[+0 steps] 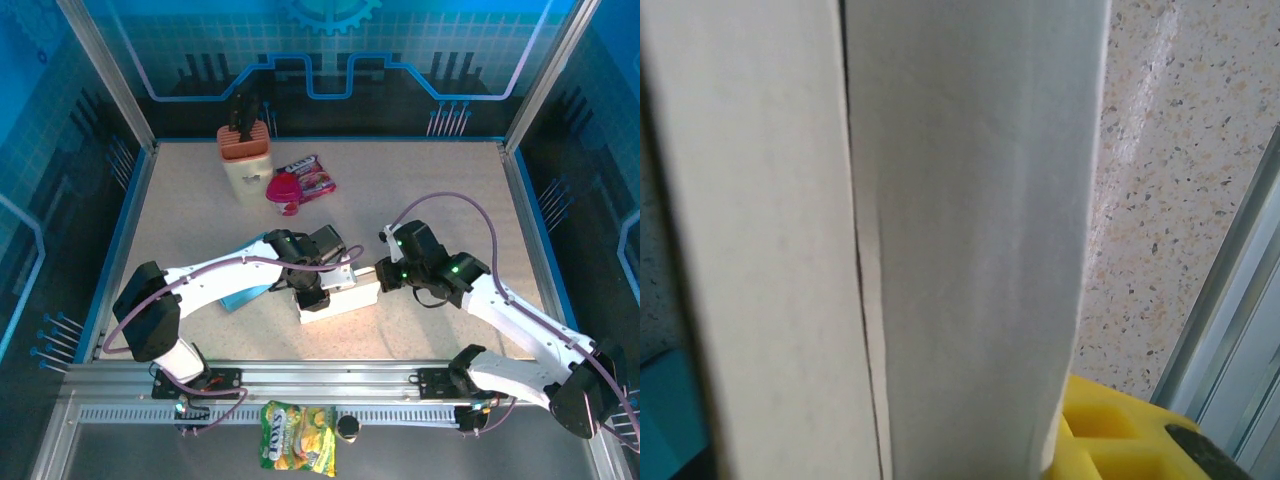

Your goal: Fold the paper box

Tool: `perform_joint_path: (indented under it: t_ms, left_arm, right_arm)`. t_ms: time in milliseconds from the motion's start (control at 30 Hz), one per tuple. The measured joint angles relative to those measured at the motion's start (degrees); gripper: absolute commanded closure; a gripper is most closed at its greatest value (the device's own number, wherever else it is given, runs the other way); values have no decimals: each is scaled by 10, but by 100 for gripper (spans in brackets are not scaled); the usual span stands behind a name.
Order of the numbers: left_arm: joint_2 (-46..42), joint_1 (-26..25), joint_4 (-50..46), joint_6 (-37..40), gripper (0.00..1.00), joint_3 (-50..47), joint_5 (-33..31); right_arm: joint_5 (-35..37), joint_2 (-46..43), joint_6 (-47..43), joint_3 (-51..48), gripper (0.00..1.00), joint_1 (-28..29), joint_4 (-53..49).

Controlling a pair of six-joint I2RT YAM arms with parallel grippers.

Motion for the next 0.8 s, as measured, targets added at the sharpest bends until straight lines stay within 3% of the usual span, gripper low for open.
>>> perform_joint_path:
  t_ms: [800]
  left_arm:
    - [0, 9, 0, -8, 71, 0, 2]
  right_arm:
    - [105, -11, 87, -22, 100, 70, 26]
